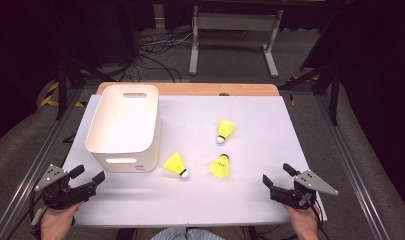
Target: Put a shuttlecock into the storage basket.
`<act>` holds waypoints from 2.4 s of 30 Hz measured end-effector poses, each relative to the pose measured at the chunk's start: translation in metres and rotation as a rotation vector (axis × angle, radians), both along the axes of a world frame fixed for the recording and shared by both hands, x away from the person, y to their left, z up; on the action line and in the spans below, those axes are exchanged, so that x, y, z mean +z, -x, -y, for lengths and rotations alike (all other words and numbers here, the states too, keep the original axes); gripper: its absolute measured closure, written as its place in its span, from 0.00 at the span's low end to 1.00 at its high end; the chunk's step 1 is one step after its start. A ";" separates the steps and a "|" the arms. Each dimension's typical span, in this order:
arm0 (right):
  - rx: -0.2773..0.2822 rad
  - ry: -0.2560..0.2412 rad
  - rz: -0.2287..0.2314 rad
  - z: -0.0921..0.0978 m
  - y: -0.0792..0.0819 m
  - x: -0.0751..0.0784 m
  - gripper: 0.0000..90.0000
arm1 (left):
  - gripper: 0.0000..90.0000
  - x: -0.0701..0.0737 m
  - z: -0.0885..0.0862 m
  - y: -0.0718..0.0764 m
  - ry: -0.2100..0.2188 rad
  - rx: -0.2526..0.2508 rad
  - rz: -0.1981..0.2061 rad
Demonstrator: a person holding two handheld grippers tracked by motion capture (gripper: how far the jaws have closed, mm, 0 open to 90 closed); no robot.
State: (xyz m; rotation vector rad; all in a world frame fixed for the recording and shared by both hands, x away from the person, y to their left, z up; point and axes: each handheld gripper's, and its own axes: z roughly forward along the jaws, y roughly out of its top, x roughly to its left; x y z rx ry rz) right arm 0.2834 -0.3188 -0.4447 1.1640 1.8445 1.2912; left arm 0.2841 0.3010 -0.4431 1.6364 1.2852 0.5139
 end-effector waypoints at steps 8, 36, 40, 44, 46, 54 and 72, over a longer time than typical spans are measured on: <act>0.005 0.010 -0.008 -0.002 0.000 -0.001 0.16 | 0.20 0.000 0.000 0.000 0.005 -0.007 -0.012; 0.014 0.043 -0.012 -0.003 0.000 -0.001 0.17 | 0.21 -0.001 -0.007 -0.001 0.004 0.024 -0.026; 0.016 0.044 -0.013 -0.003 0.000 -0.002 0.17 | 0.21 -0.002 -0.008 -0.002 -0.001 0.028 -0.027; 0.017 0.042 -0.015 -0.003 0.000 -0.002 0.17 | 0.21 -0.002 -0.009 -0.003 -0.004 0.035 -0.031; 0.017 0.042 -0.017 -0.003 0.000 -0.002 0.17 | 0.21 -0.003 -0.011 -0.005 -0.004 0.042 -0.034; 0.015 0.044 -0.016 -0.003 0.000 -0.002 0.17 | 0.21 -0.003 -0.017 -0.007 0.004 0.075 -0.044; 0.016 0.046 -0.015 -0.003 0.000 -0.002 0.17 | 0.21 0.000 -0.024 -0.015 -0.005 0.119 -0.065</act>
